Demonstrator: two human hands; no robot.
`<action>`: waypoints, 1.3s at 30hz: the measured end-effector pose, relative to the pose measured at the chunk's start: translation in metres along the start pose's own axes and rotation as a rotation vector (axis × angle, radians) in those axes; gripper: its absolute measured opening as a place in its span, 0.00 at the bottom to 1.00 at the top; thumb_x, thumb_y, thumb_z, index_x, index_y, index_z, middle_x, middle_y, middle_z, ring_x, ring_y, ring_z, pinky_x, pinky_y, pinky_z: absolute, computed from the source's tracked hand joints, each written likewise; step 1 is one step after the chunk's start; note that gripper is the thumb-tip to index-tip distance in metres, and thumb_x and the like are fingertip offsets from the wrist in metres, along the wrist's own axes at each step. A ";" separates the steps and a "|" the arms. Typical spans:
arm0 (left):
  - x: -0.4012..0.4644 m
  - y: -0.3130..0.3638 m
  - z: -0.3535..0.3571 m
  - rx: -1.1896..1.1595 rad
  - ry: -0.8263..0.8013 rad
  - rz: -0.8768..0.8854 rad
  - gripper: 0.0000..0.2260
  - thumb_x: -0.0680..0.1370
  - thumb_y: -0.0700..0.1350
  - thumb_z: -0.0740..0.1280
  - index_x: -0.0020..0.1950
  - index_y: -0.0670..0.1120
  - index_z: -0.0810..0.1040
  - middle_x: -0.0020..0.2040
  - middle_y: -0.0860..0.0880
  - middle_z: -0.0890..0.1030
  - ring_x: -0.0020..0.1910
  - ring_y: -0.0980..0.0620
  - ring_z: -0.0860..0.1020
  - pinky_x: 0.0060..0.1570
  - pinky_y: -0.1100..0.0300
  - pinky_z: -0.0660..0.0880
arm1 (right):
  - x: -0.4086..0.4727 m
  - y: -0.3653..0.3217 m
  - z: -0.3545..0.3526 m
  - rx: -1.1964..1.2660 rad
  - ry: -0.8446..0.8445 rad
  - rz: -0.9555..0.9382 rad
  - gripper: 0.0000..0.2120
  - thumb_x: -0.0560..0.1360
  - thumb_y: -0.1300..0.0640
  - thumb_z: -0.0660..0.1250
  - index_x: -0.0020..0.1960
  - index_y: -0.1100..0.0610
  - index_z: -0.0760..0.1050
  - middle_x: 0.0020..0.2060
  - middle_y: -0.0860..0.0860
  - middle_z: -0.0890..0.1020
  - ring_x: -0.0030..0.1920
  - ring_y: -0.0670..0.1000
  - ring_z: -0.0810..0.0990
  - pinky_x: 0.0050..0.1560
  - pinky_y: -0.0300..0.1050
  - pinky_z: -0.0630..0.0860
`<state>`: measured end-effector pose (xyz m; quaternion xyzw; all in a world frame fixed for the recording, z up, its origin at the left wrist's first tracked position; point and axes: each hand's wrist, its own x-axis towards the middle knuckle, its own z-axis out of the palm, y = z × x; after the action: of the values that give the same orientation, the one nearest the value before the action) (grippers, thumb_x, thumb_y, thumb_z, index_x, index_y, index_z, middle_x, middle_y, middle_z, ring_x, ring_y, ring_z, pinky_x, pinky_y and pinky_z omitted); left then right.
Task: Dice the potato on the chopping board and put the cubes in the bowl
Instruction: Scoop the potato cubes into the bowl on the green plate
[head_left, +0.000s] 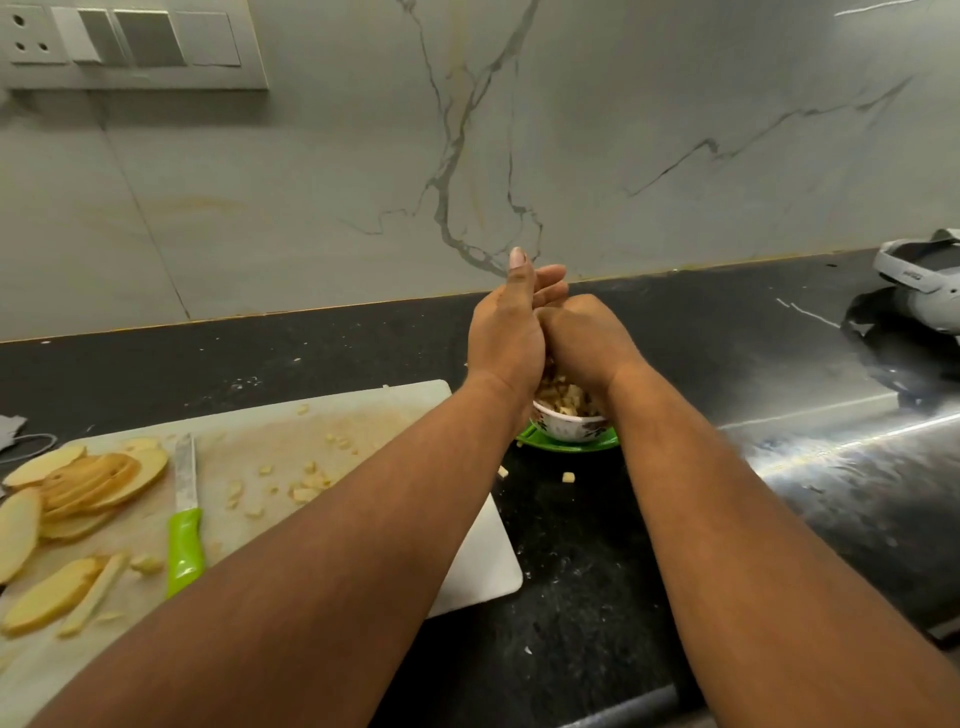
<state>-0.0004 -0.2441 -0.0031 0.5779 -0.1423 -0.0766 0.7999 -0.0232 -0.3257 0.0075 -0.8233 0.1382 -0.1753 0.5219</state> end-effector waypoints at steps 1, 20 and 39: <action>0.001 0.001 0.002 0.013 0.010 0.018 0.24 0.85 0.63 0.56 0.53 0.49 0.86 0.52 0.50 0.87 0.55 0.51 0.84 0.64 0.46 0.78 | 0.002 0.000 0.002 0.001 -0.002 -0.004 0.13 0.76 0.54 0.63 0.43 0.56 0.84 0.37 0.53 0.86 0.42 0.53 0.84 0.45 0.52 0.80; 0.021 0.044 -0.051 0.149 -0.139 0.072 0.29 0.85 0.65 0.49 0.57 0.48 0.83 0.57 0.47 0.86 0.59 0.53 0.82 0.60 0.57 0.70 | 0.021 -0.005 -0.003 -0.370 0.055 -0.236 0.07 0.76 0.55 0.65 0.42 0.52 0.82 0.34 0.47 0.84 0.40 0.49 0.83 0.47 0.50 0.81; -0.040 0.046 -0.199 0.611 0.137 -0.024 0.33 0.81 0.72 0.47 0.60 0.54 0.85 0.63 0.54 0.82 0.64 0.53 0.77 0.58 0.52 0.66 | -0.045 -0.034 0.103 -0.410 -0.282 -0.432 0.08 0.80 0.52 0.65 0.52 0.49 0.83 0.43 0.45 0.85 0.45 0.46 0.83 0.51 0.53 0.81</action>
<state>0.0231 -0.0381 -0.0236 0.7972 -0.0975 -0.0007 0.5958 -0.0172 -0.2099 -0.0090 -0.9377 -0.0807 -0.1347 0.3099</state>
